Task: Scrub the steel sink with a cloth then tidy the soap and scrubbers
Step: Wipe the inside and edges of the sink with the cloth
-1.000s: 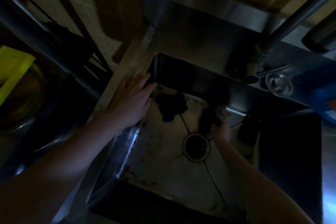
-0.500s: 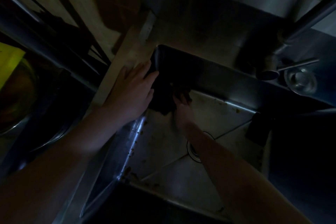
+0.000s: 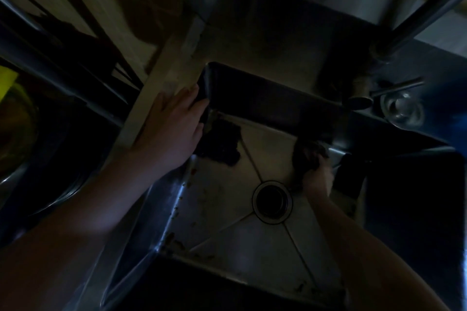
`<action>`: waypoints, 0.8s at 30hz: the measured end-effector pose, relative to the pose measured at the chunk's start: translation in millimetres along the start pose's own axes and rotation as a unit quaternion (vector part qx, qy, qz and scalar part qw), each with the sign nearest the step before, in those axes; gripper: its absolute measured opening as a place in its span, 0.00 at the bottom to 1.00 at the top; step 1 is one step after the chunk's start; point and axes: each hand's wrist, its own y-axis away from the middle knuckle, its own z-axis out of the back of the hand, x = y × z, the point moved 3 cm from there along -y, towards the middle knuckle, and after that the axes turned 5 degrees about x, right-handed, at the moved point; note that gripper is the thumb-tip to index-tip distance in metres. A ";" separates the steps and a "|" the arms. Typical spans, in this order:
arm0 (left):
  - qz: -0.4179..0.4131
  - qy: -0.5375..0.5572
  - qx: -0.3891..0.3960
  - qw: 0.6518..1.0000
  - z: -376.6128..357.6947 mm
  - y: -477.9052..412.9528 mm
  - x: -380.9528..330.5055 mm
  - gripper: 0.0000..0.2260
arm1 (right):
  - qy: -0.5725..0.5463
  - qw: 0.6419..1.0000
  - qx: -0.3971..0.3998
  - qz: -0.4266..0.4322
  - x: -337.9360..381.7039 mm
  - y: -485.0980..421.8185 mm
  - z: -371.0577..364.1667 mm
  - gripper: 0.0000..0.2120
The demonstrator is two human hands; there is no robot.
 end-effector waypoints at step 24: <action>-0.011 0.000 0.022 1.000 -5.1 7.0 7.0 0.22 | 0.133 0.958 0.114 0.226 22.7 -4.9 -9.9 0.23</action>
